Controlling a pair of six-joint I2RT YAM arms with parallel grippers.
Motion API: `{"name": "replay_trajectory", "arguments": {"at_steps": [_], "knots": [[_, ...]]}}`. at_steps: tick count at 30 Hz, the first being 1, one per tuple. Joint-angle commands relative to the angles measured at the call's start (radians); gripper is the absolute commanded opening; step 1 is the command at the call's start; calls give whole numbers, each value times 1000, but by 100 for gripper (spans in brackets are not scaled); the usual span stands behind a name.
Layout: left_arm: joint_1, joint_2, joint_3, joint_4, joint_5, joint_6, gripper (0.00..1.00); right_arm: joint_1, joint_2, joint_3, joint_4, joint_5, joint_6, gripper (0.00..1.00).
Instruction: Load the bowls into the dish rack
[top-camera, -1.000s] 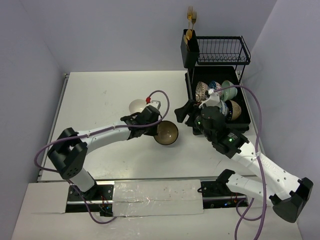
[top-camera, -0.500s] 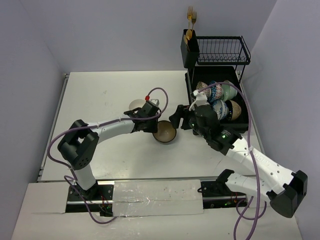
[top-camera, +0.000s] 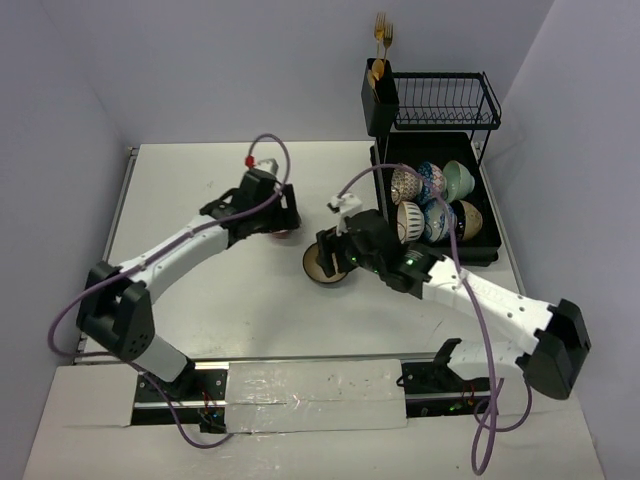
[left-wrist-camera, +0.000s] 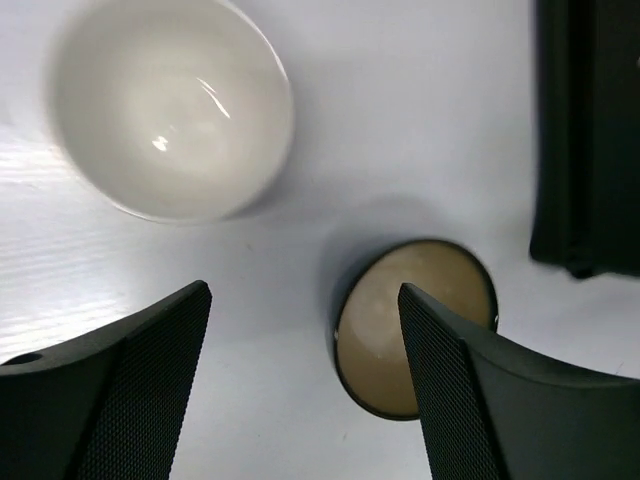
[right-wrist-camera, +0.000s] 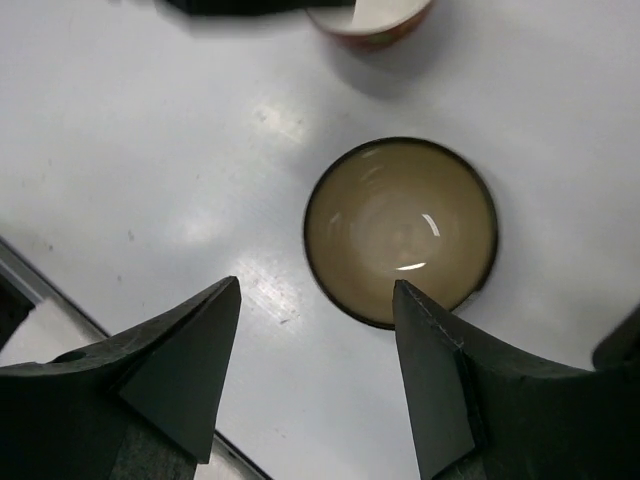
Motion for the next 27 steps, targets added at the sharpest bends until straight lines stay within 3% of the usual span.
{"name": "replay_trajectory", "arguments": {"at_steps": [1, 6, 11, 15, 25, 27], "knots": [[93, -106, 30, -49, -21, 17, 82, 67, 94, 79, -27, 3, -62, 70], [302, -226, -39, -80, -21, 64, 83, 124, 244, 145, -86, 4, -42, 63], [423, -336, -126, -43, -74, 112, 84, 150, 375, 216, -126, 24, -54, 59], [456, -380, -212, 11, -93, 109, 84, 163, 467, 282, -174, 72, -60, 56], [466, -369, -211, 5, -102, 130, 84, 166, 611, 357, -195, 170, -83, 53], [466, -370, -212, 6, -96, 130, 84, 166, 626, 363, -200, 173, -82, 46]]}}
